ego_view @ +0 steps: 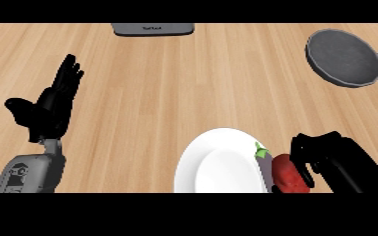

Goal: Pick the bell pepper from the plate and place it in the pan

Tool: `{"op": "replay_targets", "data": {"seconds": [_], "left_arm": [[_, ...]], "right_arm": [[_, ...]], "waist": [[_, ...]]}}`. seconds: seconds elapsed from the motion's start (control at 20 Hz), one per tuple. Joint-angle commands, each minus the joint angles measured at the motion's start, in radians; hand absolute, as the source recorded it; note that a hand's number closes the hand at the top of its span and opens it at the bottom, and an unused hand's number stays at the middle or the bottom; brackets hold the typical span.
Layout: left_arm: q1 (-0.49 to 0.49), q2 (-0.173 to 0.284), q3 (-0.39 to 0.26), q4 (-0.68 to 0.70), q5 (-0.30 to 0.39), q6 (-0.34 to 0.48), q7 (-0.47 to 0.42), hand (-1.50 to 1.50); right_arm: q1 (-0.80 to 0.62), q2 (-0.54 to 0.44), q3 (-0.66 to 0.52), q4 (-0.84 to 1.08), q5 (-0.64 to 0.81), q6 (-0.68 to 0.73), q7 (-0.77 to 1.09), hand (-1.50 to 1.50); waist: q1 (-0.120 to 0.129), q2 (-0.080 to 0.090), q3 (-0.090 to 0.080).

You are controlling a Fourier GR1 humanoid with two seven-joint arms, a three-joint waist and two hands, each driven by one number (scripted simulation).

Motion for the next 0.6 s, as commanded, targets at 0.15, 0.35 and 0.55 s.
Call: {"op": "replay_targets", "data": {"seconds": [0.15, 0.35, 0.55], "left_arm": [[0.002, 0.001, 0.014, 0.003, 0.018, -0.024, -0.016, 0.0], [-0.013, -0.005, 0.001, -0.005, 0.017, -0.027, 0.012, 0.0], [-0.043, 0.002, 0.01, -0.01, 0.004, -0.013, 0.036, 0.0]], "right_arm": [[0.011, -0.093, -0.383, 0.089, -0.376, 0.024, -0.164, 1.5], [-0.043, -0.011, -0.46, 0.211, -0.595, 0.101, -0.214, 1.5], [-0.139, -0.006, -0.571, 0.482, -0.668, 0.197, -0.327, 1.5]], "waist": [[0.017, 0.005, 0.001], [0.03, 0.009, 0.002], [0.038, 0.009, 0.002]]}}
